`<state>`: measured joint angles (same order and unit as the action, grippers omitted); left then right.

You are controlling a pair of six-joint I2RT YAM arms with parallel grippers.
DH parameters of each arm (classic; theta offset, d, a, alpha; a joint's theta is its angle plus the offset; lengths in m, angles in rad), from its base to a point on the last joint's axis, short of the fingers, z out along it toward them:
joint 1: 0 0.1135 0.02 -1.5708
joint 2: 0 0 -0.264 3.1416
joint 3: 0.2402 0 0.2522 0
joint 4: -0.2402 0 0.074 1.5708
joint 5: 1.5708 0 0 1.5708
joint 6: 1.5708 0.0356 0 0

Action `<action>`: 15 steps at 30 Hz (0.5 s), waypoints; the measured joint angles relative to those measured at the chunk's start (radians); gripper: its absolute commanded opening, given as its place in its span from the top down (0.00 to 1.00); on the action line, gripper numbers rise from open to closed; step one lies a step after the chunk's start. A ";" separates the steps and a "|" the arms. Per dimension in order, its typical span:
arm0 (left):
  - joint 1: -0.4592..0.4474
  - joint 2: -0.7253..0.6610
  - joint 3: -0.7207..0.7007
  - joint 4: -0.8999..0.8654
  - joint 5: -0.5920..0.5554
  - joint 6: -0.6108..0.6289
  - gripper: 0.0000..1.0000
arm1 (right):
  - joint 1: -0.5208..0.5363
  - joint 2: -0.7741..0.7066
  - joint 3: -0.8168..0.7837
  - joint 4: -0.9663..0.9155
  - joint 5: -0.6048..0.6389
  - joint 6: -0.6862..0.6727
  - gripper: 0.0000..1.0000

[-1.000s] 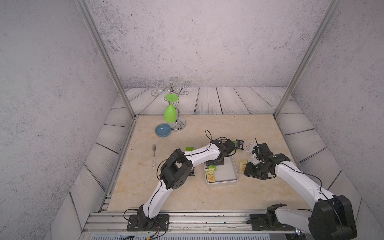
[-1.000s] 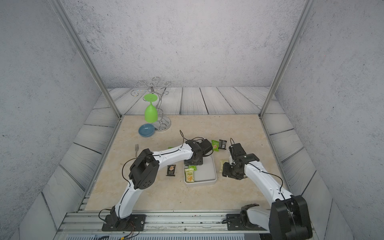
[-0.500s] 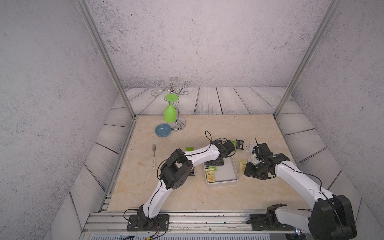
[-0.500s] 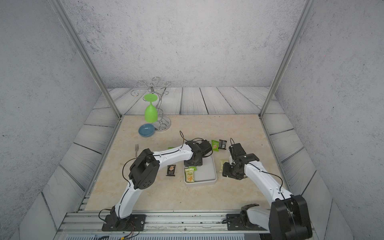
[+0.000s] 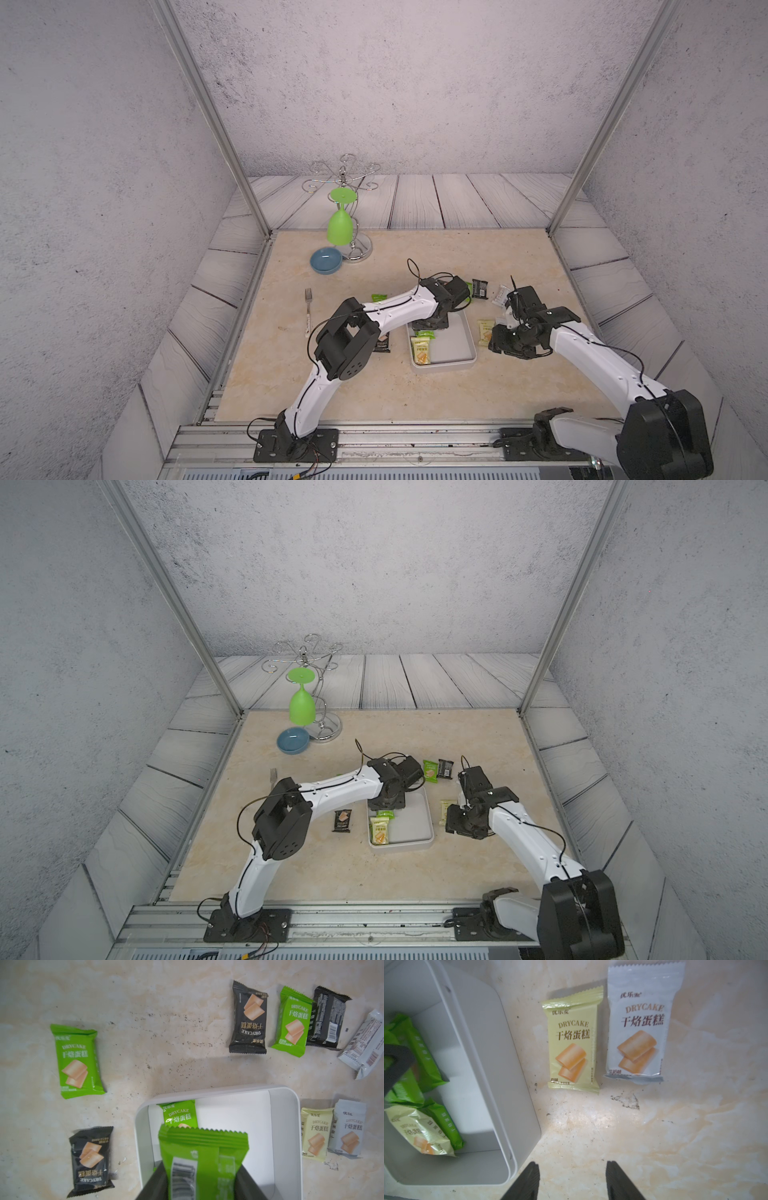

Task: Take the cookies out of the storage box
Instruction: Pick up the cookie from the storage box, then place the cookie at the center of the board.

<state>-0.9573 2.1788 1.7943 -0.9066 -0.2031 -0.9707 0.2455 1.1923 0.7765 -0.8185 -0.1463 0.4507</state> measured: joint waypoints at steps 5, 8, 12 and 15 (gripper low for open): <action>0.000 -0.072 0.000 0.008 0.018 0.002 0.53 | 0.000 -0.003 0.006 -0.006 0.008 0.000 0.43; 0.000 -0.101 0.000 0.011 0.020 0.005 0.53 | 0.000 -0.011 0.022 -0.018 0.016 0.000 0.43; 0.002 -0.132 -0.003 0.011 0.016 0.018 0.53 | 0.000 -0.034 0.045 -0.027 0.016 0.001 0.43; 0.013 -0.165 -0.023 0.009 0.010 0.034 0.53 | 0.000 -0.039 0.056 -0.026 -0.004 0.006 0.43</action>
<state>-0.9443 2.0136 1.7710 -0.8974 -0.1936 -0.9371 0.2455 1.1538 0.8330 -0.8444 -0.1501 0.4572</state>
